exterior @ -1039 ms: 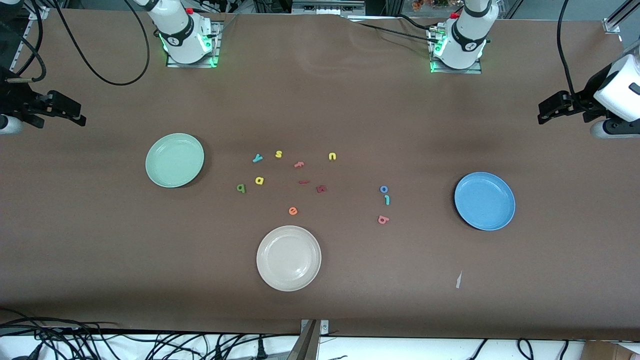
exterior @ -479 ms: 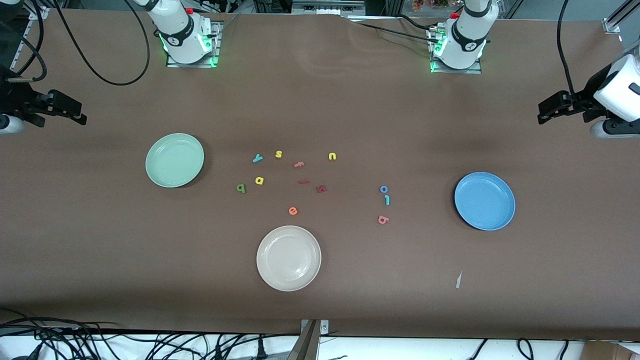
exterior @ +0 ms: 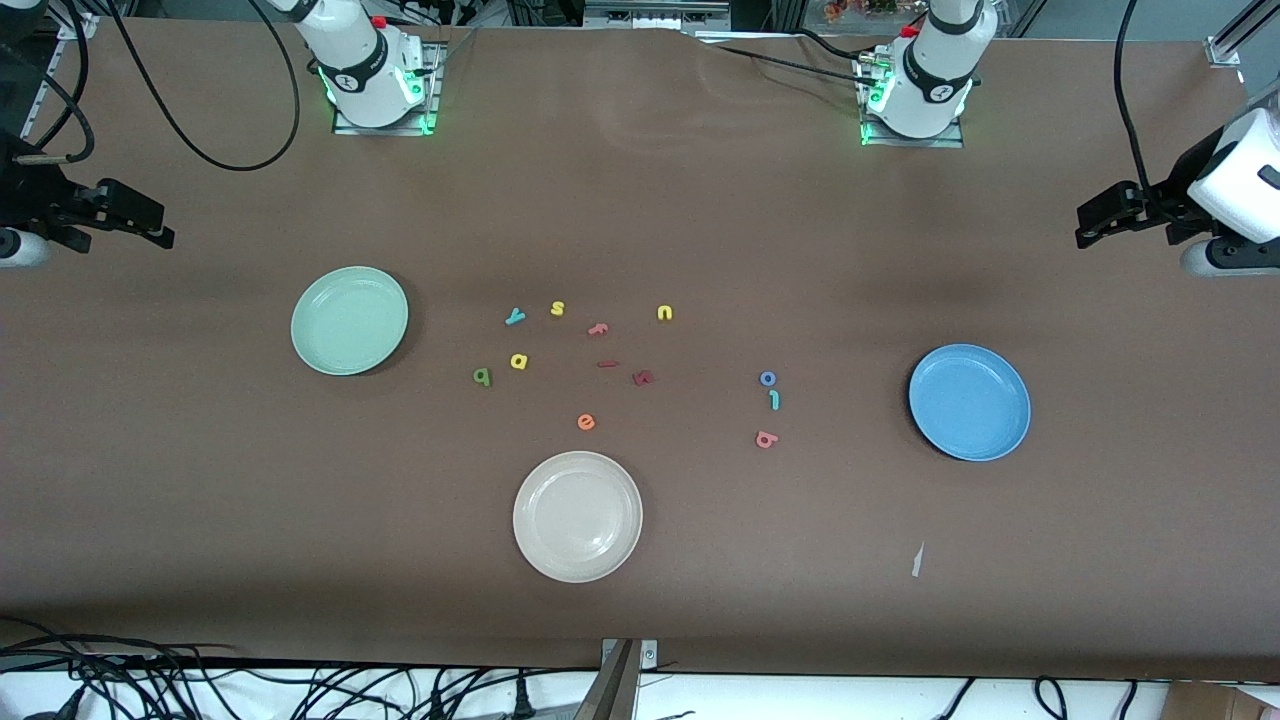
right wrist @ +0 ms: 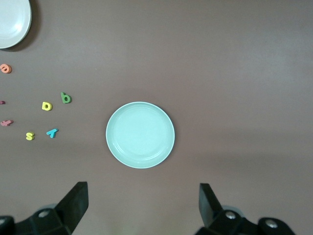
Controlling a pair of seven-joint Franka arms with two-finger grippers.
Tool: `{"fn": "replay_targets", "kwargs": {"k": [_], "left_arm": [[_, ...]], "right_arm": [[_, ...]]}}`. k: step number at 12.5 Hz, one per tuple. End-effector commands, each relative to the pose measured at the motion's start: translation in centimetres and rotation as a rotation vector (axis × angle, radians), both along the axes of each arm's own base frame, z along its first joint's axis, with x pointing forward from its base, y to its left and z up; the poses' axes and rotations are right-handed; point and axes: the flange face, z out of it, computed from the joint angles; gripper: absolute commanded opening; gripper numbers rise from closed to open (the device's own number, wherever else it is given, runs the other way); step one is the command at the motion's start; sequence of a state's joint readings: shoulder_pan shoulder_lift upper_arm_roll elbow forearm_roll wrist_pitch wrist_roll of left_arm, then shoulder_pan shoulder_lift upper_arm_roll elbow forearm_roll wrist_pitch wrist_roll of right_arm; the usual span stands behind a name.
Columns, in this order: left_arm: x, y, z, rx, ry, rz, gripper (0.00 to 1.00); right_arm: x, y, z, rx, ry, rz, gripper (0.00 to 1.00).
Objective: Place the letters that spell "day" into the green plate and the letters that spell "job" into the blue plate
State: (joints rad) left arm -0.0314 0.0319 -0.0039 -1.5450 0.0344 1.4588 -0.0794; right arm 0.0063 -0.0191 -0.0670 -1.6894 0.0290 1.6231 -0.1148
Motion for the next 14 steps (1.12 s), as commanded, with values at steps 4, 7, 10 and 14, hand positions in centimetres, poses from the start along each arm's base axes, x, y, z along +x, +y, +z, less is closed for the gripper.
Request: {"fn": "replay_targets", "kwargs": {"k": [4,7,10,14], "left_arm": [[0.0,-0.3,0.7,-0.004,0.003,0.006,1.0],[0.0,-0.3,0.7,-0.004,0.001,0.006,1.0],[0.0,-0.3,0.7,-0.004,0.001,0.006,1.0],[0.0,-0.3,0.7,-0.004,0.001,0.006,1.0]], "right_arm": [[-0.1,-0.1,-0.2,0.006,0.001,-0.001,1.0],[0.2,0.5,-0.4,0.007,-0.008,0.006,1.0],[1.2,0.9,-1.1,0.004,-0.035,0.012,1.0],[1.5,2.0,-1.9,-0.003,-0.014,0.036,1.0]]}}
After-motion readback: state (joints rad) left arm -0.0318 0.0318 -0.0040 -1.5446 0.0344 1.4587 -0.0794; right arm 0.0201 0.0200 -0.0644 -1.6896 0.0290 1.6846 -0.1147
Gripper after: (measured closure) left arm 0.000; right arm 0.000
